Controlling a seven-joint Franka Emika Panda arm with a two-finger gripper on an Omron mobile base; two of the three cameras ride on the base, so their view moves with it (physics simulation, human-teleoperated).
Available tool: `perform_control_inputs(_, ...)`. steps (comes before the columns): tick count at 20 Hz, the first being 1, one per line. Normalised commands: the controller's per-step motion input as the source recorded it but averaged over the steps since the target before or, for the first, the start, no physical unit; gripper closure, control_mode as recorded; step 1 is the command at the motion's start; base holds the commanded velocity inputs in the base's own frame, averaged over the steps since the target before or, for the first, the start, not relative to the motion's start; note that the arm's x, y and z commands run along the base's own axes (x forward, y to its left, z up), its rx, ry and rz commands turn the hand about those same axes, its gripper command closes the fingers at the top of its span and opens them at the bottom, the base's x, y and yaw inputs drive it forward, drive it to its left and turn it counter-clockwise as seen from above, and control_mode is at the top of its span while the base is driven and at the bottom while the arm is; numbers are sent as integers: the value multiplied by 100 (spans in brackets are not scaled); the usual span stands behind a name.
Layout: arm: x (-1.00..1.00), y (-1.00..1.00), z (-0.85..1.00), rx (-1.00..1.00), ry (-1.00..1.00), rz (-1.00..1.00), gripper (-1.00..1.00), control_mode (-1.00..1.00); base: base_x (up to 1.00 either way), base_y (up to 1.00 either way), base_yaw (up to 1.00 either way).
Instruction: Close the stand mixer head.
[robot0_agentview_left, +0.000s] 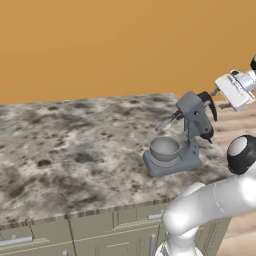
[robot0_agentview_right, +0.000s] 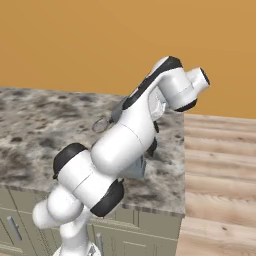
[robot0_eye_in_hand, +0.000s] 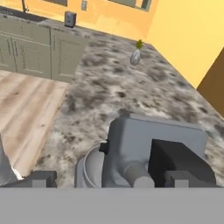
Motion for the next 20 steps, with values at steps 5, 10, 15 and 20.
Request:
perform_control_inputs(5, 0, 100, -82, -20, -14, 2, -100, -100, 0, 0, 0)
perform_control_inputs(10, 0, 100, -88, -15, -17, 0, -100, -100, 0, 0, 0)
perform_control_inputs(15, 0, 100, -100, -15, -15, 1, -100, -100, 0, 0, 0)
perform_control_inputs(20, 7, 100, -71, -20, -4, 16, -100, -100, 0, 0, 0)
